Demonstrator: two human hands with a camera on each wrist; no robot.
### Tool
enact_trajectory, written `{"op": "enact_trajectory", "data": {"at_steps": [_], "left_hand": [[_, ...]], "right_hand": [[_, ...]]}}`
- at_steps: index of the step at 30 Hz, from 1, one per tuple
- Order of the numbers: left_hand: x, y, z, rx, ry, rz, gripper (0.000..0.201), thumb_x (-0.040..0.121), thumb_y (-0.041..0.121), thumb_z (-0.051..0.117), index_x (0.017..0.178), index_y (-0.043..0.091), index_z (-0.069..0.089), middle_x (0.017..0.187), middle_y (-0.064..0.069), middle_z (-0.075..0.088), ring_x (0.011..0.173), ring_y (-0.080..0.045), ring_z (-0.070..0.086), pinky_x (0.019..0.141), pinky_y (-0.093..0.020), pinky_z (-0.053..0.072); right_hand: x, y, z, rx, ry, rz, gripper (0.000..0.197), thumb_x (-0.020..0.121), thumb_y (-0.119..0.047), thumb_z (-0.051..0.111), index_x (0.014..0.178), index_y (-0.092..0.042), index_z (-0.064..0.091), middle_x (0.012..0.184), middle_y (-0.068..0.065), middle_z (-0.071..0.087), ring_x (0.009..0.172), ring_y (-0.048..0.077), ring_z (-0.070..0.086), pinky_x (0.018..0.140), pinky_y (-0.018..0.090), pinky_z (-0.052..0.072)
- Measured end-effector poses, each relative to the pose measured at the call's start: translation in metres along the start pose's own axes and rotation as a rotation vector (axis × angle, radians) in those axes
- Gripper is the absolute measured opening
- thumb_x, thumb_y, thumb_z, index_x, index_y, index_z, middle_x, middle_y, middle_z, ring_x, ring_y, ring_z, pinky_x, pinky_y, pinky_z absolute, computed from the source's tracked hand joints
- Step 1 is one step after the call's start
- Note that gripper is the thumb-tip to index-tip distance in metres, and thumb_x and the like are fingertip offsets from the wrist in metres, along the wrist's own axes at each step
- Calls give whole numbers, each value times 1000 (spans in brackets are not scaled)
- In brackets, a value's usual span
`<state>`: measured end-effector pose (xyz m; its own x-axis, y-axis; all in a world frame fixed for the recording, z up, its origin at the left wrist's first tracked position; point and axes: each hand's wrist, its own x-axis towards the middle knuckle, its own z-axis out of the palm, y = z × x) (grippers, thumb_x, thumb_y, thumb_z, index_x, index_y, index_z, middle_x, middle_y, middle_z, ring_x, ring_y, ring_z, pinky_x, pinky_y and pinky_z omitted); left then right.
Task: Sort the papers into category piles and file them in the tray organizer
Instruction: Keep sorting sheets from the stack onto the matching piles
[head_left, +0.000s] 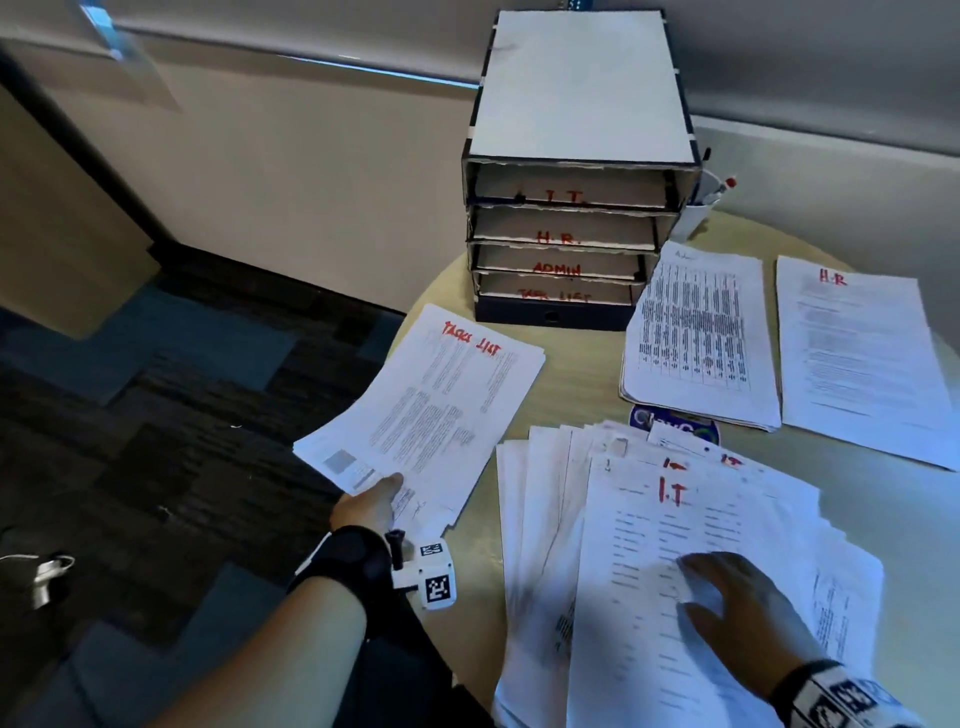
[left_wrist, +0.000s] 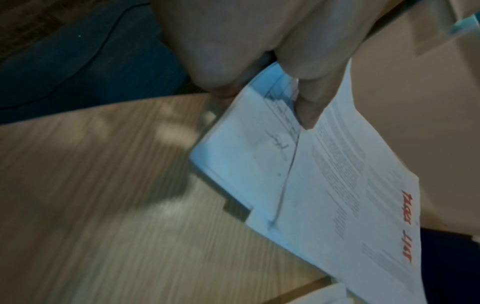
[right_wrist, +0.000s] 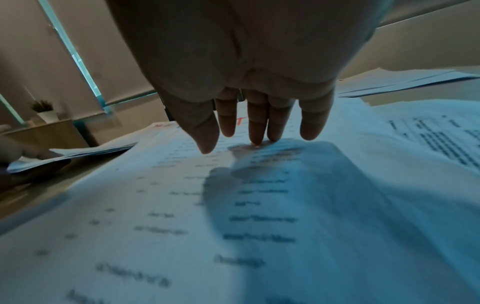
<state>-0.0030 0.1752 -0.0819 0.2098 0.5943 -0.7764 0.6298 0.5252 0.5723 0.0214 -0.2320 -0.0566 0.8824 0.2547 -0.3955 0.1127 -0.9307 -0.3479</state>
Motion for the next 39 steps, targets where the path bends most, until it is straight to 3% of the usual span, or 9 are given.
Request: {"op": "enact_trajectory", "data": {"at_steps": [2,7,10,14,18,28,33,36,39], "left_hand": [[-6,4,2,43,-20,1,58,78,29,82,121,-5,61,100,-19,67,75,-33,68,52,-28,47],[-31,-1,-18,148,-90,-12,32,81,35,71,77,6,58,54,-11,48,43,-20,38,47,-26,32],[-56,-16,-44,524,106,246,43,78,44,68,66,5,55,57,-10,57,48,-25,51,57,-32,43],[-102,-39,-23,976,-267,561,22,74,45,70,78,24,65,81,3,66,76,-14,62,69,-32,50],[-112,-62,40,1271,-516,609,58,72,58,60,124,31,57,115,-1,47,96,-16,56,82,-25,43],[-151,-100,94,1324,-571,623,41,88,36,63,127,32,53,117,-4,33,92,-28,50,83,-28,43],[-158,-112,97,1337,-483,627,59,80,47,67,135,35,46,123,-4,32,114,-32,49,95,-32,45],[-164,-105,99,1378,-257,866,62,80,54,64,135,34,45,140,-1,30,132,-27,34,104,-39,40],[-170,-91,121,1320,-337,1189,55,79,48,61,128,25,57,134,-1,43,125,-27,43,101,-38,42]], "right_hand": [[-4,3,-2,-10,3,-20,47,70,-17,81,114,-21,69,113,2,65,106,27,63,93,33,47],[-12,16,-6,-40,-4,-2,47,81,-26,72,127,-25,62,136,1,54,127,21,50,106,29,36],[-17,38,-4,54,78,166,52,82,-33,70,132,-29,57,148,1,42,137,20,39,113,32,31],[-24,71,0,155,160,460,71,74,-37,74,138,-23,46,148,8,40,140,22,26,117,34,24],[-32,91,-6,258,199,653,83,65,-42,81,137,-23,45,138,14,48,131,29,40,110,38,35],[-45,106,-19,304,95,611,70,68,-30,77,130,-28,44,123,12,45,114,32,51,102,34,40],[-60,122,-24,288,89,638,67,70,-33,76,130,-31,46,132,10,38,123,33,44,106,39,39],[-63,120,-31,225,260,585,56,77,-32,72,129,-28,51,147,8,30,134,33,32,110,45,36],[-56,107,-35,147,375,397,39,79,-32,69,116,-22,63,138,8,43,127,34,41,104,42,41]]}}
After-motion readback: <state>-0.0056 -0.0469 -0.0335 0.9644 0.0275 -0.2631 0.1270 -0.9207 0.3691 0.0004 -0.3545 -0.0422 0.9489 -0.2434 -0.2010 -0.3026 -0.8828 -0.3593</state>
